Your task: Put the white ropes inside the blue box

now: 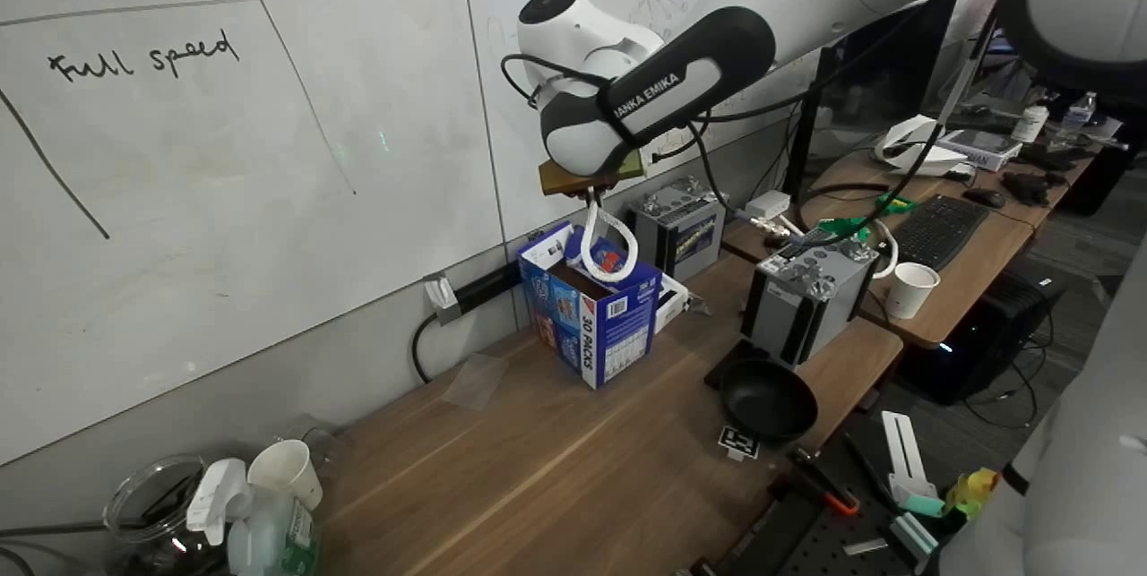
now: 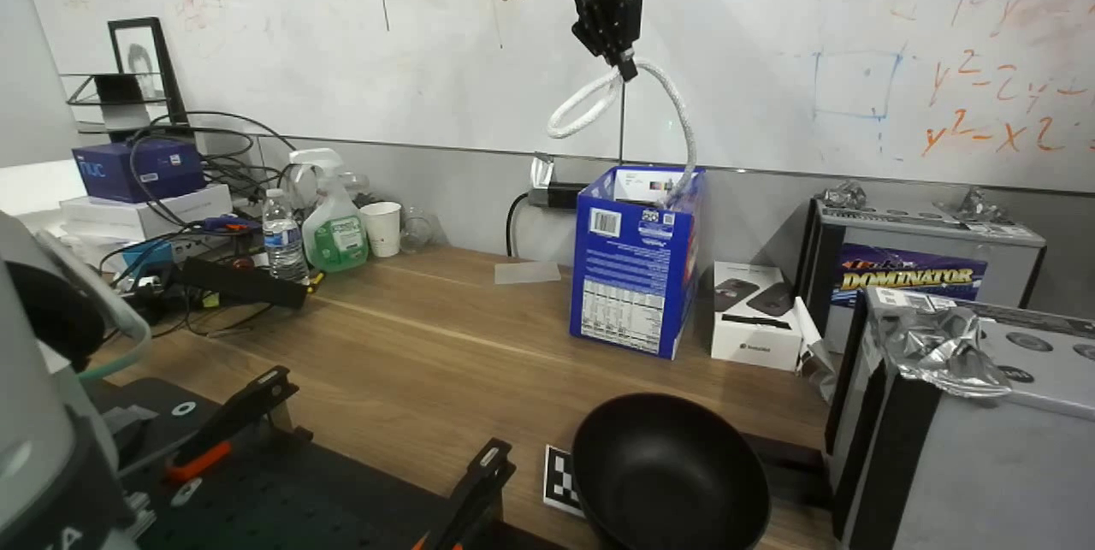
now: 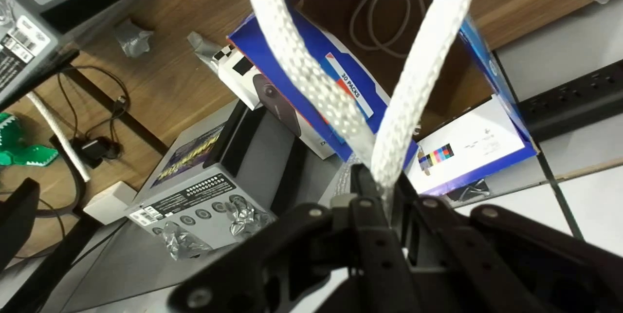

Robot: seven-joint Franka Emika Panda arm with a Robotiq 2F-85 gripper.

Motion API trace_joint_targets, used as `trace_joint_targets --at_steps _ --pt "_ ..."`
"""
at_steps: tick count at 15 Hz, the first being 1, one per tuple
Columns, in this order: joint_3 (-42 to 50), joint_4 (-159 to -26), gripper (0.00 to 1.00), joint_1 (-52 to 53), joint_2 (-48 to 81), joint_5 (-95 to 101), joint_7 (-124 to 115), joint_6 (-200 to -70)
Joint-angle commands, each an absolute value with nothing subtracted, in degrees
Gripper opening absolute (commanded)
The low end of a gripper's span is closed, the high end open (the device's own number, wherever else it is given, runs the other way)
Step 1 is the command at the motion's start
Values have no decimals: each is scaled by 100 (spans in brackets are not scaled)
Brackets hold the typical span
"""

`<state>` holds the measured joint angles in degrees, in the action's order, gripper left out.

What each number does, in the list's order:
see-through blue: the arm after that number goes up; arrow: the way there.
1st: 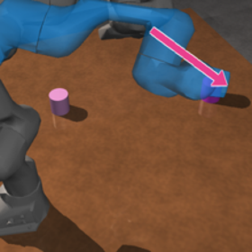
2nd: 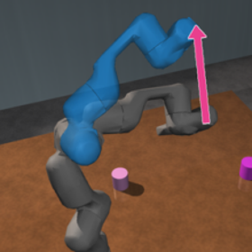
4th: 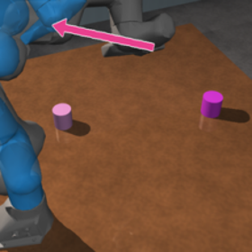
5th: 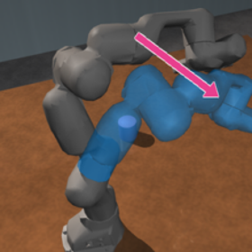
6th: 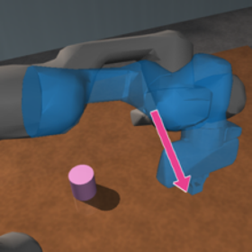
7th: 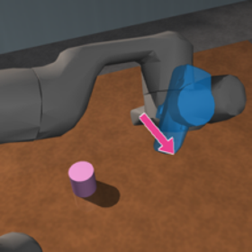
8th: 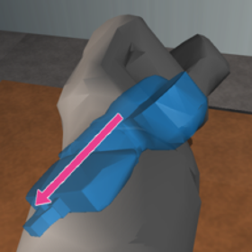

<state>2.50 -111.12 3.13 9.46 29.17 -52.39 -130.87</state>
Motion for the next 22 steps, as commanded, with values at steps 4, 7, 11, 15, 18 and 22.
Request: trace_joint_targets --at_steps 4,7,11,15,18,22 --pt "417 -10275 11 237 1914 2555 -4640 -13252" --pt "542 -9959 11 223 2253 2482 -4439 -13342" --pt "745 -9701 12 226 2564 2473 -4274 -13754" --pt "858 -9641 11 174 2794 2277 -4064 -14213" --pt "871 -9722 11 130 2913 1988 -3837 -14451" --pt "780 -9792 11 0 3065 1396 -3330 -14648"
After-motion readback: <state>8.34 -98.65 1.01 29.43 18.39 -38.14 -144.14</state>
